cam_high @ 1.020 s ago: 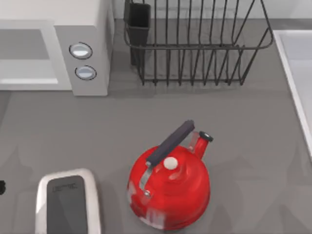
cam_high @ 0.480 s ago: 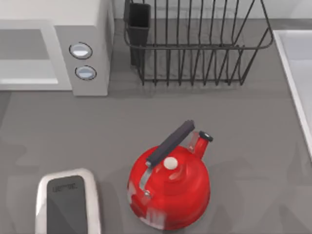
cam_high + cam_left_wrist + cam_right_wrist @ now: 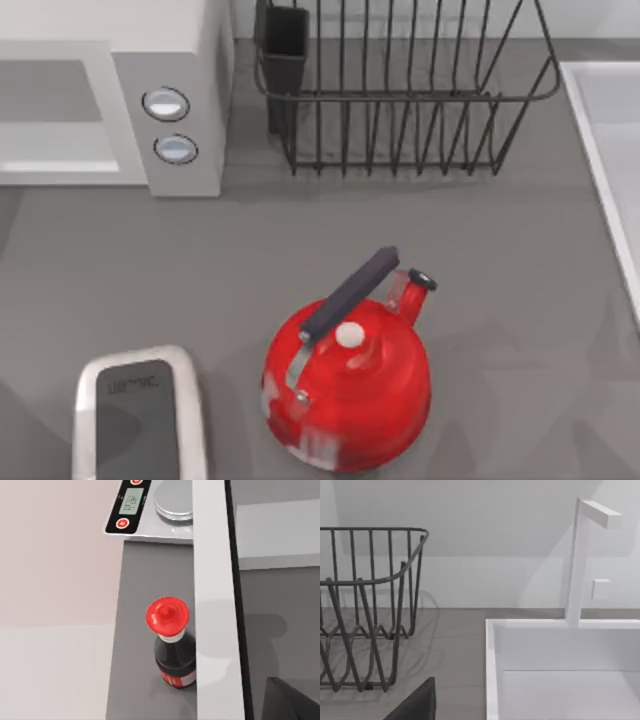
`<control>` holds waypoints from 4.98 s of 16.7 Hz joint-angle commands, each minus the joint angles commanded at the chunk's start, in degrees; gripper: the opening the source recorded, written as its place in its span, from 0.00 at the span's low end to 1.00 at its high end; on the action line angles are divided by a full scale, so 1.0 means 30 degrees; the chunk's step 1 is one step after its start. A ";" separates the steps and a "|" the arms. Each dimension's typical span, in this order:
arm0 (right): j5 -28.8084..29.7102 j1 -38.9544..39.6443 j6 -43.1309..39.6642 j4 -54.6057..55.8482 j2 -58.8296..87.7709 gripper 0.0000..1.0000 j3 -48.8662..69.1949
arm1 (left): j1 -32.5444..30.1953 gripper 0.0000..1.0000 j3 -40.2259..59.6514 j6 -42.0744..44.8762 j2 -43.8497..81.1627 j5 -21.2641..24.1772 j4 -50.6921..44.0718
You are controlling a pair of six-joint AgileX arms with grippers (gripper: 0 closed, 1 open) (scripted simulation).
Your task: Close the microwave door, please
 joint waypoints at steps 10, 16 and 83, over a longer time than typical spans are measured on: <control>0.0000 0.0000 0.0000 0.0000 0.0000 1.00 0.0000 | 0.4402 0.00 0.8464 0.5405 1.1560 0.2198 -0.3824; 0.0000 0.0000 0.0000 0.0000 0.0000 1.00 0.0000 | 0.4357 0.00 0.8439 0.5450 1.1640 0.2166 -0.3765; 0.0000 0.0000 0.0000 0.0000 0.0000 1.00 0.0000 | -1.4318 0.00 -1.0553 -1.1109 -0.0336 -0.9217 0.9972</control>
